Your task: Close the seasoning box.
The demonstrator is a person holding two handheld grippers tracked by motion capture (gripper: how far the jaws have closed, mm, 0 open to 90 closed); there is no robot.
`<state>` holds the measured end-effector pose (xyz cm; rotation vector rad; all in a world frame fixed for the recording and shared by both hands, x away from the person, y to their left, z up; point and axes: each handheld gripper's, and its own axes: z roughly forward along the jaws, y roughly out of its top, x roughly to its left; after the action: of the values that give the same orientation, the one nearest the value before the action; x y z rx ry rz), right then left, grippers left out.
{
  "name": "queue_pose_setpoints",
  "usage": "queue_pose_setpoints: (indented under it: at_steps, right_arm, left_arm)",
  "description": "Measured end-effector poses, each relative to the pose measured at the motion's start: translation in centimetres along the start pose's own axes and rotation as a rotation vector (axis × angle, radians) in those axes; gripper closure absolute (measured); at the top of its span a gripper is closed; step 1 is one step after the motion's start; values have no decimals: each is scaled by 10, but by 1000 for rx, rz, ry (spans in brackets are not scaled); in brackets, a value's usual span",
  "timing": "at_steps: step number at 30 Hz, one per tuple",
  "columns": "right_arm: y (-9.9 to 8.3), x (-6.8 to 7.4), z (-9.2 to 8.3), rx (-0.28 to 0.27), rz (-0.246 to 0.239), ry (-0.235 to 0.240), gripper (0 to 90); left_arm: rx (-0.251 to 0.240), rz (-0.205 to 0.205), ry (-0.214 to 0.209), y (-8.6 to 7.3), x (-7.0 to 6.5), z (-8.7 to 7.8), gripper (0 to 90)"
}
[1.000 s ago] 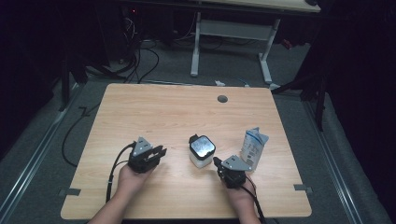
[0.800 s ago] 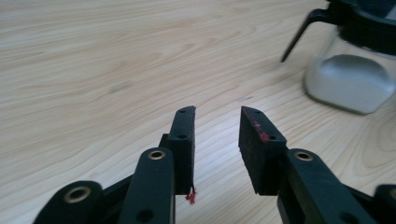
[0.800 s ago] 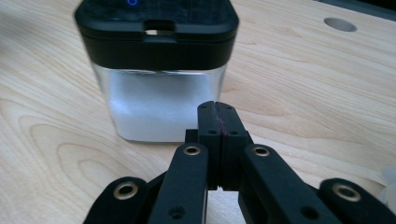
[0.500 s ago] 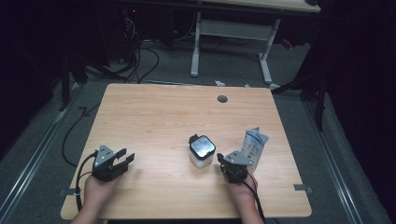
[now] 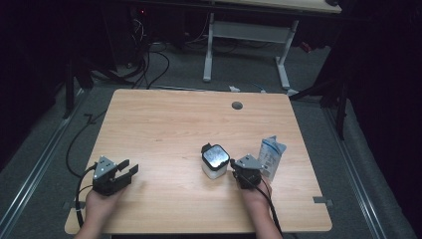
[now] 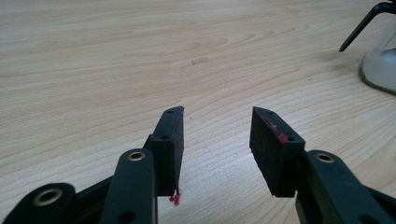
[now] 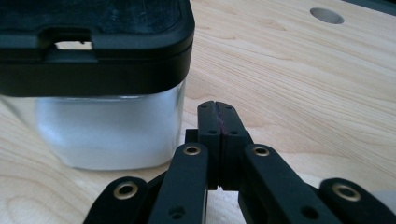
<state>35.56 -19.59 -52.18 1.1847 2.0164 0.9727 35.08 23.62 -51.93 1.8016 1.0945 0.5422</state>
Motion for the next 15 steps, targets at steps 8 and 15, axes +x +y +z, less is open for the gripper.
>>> queue_pose_setpoints:
  at_steps: [8,15]
  right_arm:
    - [2,2,5,1,2,6,899]
    - [2,6,3,1,-7,13,899]
  left_arm:
    - [2,-7,1,-1,2,-1,550]
    - [0,-8,2,-2,2,-1,549]
